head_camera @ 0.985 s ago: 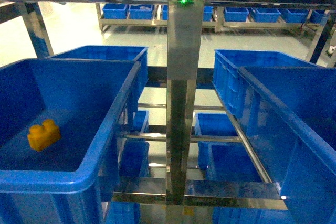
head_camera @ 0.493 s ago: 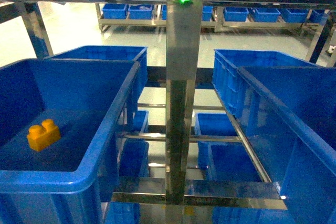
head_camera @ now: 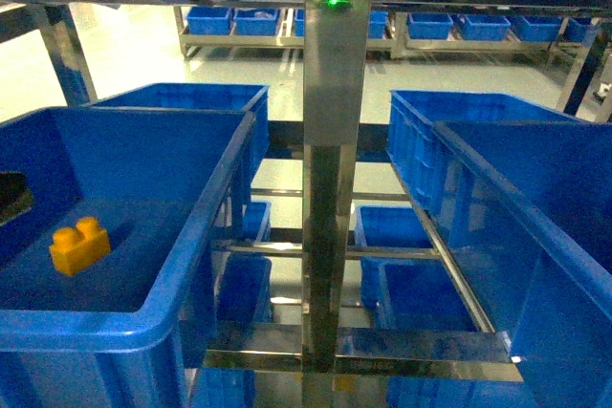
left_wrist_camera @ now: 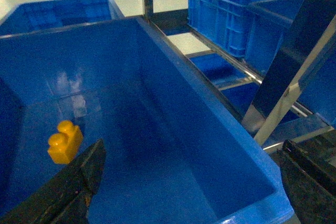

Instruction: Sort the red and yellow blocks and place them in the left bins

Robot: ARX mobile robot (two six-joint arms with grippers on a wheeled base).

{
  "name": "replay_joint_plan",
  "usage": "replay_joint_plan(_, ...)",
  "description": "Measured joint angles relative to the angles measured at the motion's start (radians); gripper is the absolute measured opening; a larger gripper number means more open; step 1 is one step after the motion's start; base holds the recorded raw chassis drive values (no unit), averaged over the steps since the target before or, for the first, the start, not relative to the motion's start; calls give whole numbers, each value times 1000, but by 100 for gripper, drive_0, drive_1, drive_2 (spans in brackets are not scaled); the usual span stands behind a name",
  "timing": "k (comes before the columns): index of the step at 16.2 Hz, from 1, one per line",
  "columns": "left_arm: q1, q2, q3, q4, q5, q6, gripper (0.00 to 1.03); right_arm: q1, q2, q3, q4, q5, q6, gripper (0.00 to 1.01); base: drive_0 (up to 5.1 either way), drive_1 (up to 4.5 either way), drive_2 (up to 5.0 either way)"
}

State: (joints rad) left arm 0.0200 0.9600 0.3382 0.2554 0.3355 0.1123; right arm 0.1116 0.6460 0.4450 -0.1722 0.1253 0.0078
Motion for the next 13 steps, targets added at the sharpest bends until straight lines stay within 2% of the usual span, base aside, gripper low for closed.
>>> replay_joint_plan(4, -4, 14, -1, 8, -22, -4, 98, 0, 0, 0, 0, 0, 0, 98, 0, 0, 0)
replay_joint_plan(5, -17, 36, -48, 200, -110, -26, 92, -1, -6, -26, 93, -7, -2, 95, 0, 0, 0)
replay_joint_plan(6, -21, 25, -145, 415, -267, -65, 77, -11, -65, -128, 321, -27, -2, 83, 0, 0, 0)
replay_joint_plan(7, -21, 4, -193, 483, -321, -83, 68, -40, -102, -192, 417, -68, -2, 74, 0, 0, 0)
replay_joint_plan(8, -16, -32, -211, 504, -336, -90, 59, -104, -121, -235, 475, -116, -4, 63, 0, 0, 0)
replay_joint_plan(9, -19, -95, -213, 497, -336, -99, 45, -118, -148, -261, 485, -113, -4, 48, 0, 0, 0)
replay_joint_plan(10, -19, -130, -226, 473, -336, -105, 34, -116, -167, -278, 484, -127, -5, 39, 0, 0, 0)
replay_joint_plan(12, -19, -207, -276, 405, -336, -106, 8, -112, -218, -322, 474, -125, -5, 13, 0, 0, 0)
replay_joint_plan(13, -19, -257, -284, 383, -336, -108, 2, -112, -245, -337, 464, -126, -8, 2, 0, 0, 0)
